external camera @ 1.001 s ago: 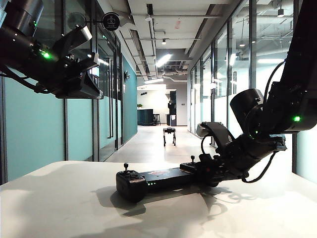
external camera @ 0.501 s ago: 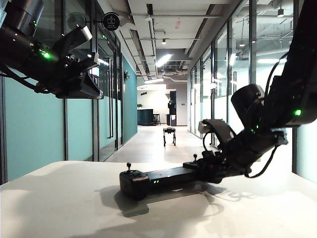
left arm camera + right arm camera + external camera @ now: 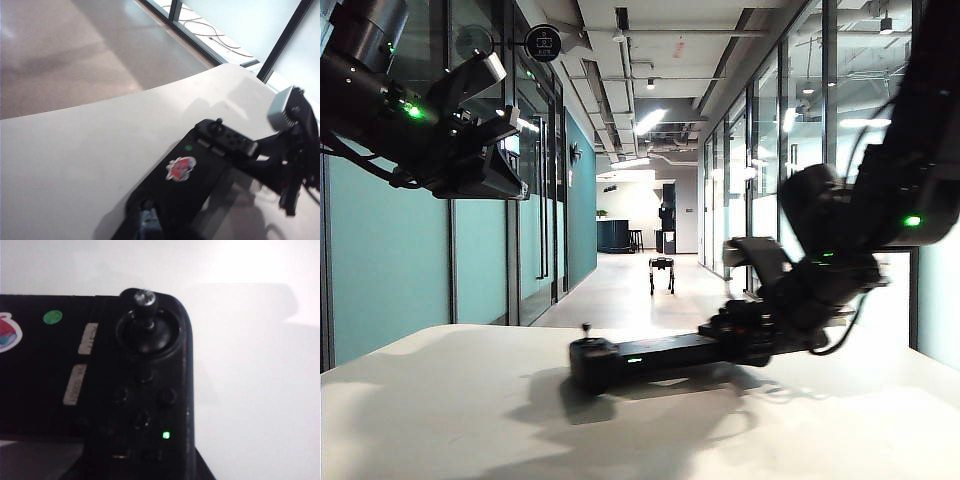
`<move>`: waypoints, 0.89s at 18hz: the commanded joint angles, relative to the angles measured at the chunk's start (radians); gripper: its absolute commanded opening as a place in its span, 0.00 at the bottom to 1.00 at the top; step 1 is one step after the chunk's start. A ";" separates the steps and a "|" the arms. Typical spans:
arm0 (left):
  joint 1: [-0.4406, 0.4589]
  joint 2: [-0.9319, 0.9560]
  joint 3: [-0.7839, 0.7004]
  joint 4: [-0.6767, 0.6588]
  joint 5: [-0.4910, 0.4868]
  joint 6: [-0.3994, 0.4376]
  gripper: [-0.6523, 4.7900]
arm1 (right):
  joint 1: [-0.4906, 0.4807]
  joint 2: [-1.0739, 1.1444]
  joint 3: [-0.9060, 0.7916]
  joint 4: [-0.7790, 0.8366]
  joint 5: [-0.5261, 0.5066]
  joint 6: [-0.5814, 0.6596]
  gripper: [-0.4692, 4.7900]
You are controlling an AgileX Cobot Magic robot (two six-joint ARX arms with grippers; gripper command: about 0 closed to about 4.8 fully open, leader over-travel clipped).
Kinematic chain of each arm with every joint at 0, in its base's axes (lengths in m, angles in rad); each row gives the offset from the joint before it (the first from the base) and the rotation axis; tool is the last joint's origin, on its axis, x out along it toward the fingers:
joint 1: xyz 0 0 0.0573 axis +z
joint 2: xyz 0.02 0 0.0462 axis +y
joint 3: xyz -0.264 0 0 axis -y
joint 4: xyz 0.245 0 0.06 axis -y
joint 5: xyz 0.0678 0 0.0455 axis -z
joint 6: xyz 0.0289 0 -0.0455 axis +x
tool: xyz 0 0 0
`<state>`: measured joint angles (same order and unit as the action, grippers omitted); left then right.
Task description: Push the left joystick on the remote control sitting on the white table backward to make the robot dog back up in a straight line until it returns close to you.
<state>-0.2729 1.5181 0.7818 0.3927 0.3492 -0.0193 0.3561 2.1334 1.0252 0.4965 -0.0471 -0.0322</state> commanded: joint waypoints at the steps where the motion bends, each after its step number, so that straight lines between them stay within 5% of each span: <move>1: 0.000 -0.003 0.005 0.020 0.003 0.005 0.11 | 0.056 -0.014 0.006 0.053 0.087 0.016 0.39; 5: 0.000 -0.002 0.009 0.024 0.003 0.012 0.11 | 0.074 -0.014 0.005 0.038 0.137 0.133 0.39; 16: 0.000 0.154 0.125 0.028 0.014 0.013 0.11 | 0.078 -0.014 0.005 0.024 0.296 0.164 0.39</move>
<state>-0.2729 1.6615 0.8993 0.4076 0.3496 -0.0154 0.4328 2.1319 1.0252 0.4892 0.2249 0.1177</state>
